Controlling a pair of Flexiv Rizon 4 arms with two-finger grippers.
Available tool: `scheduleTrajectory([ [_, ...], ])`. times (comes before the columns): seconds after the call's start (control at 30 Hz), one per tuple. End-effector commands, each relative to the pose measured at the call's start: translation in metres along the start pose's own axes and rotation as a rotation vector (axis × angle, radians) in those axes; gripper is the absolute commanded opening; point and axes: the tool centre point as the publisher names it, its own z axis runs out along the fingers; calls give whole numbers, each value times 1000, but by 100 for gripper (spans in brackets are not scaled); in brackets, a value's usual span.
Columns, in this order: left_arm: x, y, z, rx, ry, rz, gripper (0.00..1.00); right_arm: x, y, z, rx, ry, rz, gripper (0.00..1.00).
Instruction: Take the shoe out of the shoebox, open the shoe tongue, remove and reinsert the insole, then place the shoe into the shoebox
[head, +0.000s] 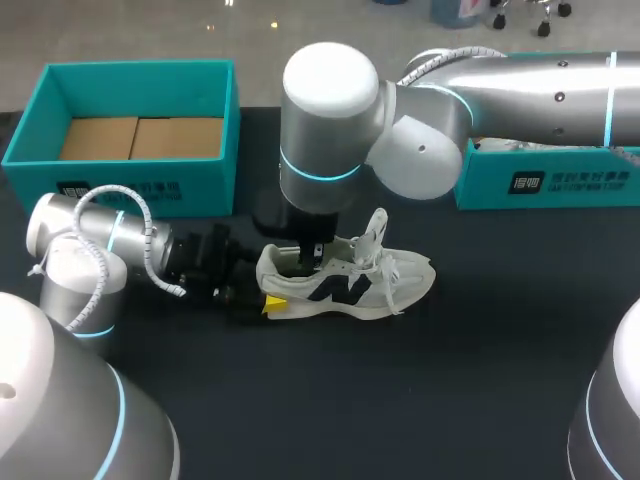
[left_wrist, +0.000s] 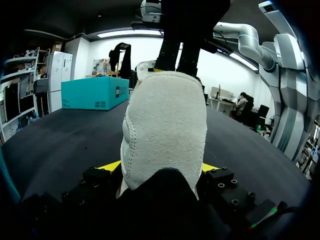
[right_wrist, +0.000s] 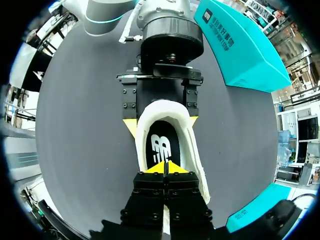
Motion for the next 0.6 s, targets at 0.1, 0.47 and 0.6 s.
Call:
scheduleTrajectory([
  [0.1,0,5,1,0,0,0,0,-7,-8,7,26,-12,-1,0],
  [0.47,0,5,1,0,0,0,0,-10,-28,15,144,36,-53,0],
  [0.6,0,5,1,0,0,0,0,-6,-31,15,157,52,-62,0],
])
